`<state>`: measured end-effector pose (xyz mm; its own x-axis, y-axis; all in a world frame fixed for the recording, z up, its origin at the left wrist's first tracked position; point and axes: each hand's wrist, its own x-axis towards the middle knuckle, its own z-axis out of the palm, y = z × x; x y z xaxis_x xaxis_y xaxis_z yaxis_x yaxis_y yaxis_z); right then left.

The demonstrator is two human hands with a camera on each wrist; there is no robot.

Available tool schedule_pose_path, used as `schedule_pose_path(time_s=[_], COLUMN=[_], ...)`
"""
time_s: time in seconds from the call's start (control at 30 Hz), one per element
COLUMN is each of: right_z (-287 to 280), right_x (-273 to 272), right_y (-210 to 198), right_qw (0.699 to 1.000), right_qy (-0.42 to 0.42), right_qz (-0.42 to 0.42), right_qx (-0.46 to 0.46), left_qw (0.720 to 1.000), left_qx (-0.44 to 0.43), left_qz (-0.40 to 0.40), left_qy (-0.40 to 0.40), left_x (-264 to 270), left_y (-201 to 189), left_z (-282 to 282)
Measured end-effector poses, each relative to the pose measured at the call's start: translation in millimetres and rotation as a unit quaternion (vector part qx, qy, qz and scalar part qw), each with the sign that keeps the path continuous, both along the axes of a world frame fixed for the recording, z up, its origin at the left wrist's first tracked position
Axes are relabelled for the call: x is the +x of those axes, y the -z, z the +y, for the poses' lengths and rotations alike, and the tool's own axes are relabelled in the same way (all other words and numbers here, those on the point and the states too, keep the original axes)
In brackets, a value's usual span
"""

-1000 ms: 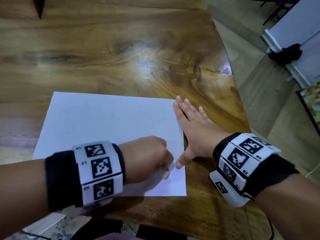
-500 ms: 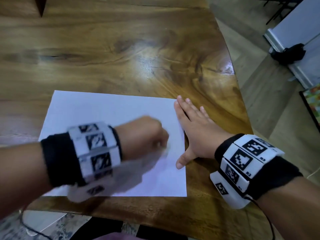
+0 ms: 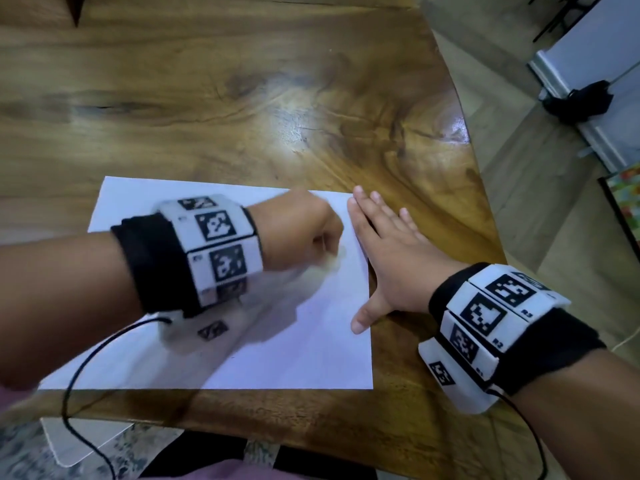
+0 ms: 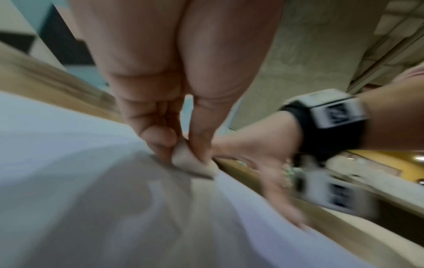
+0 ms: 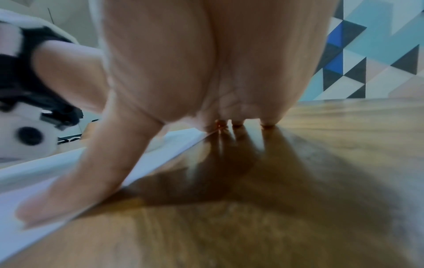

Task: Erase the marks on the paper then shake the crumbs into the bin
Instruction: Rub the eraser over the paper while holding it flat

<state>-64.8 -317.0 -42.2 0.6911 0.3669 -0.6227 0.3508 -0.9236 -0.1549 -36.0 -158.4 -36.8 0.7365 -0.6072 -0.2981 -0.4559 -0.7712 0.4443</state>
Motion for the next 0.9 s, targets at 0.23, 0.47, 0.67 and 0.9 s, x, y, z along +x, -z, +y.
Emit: schedule_pose_path(time_s=[0.23, 0.47, 0.67, 0.9], right_z=[1, 1, 0, 0], right_x=[0, 0, 0, 0], right_y=[-1, 0, 1, 1], right_qw=[1.0, 1.0, 1.0, 1.0], right_qy=[-0.001, -0.002, 0.001, 0.002], right_qz=[0.002, -0.002, 0.001, -0.003], right_qx=[-0.004, -0.004, 0.001, 0.002], left_qw=[1.0, 0.993, 0.999, 0.986], left_qx=[0.019, -0.014, 0.008, -0.045], left_qz=[0.008, -0.064, 0.026, -0.033], left_qy=[-0.004, -0.098, -0.042, -0.154], left_x=[-6, 9, -1, 10], left_y=[-3, -2, -6, -1], left_z=[7, 2, 5, -19])
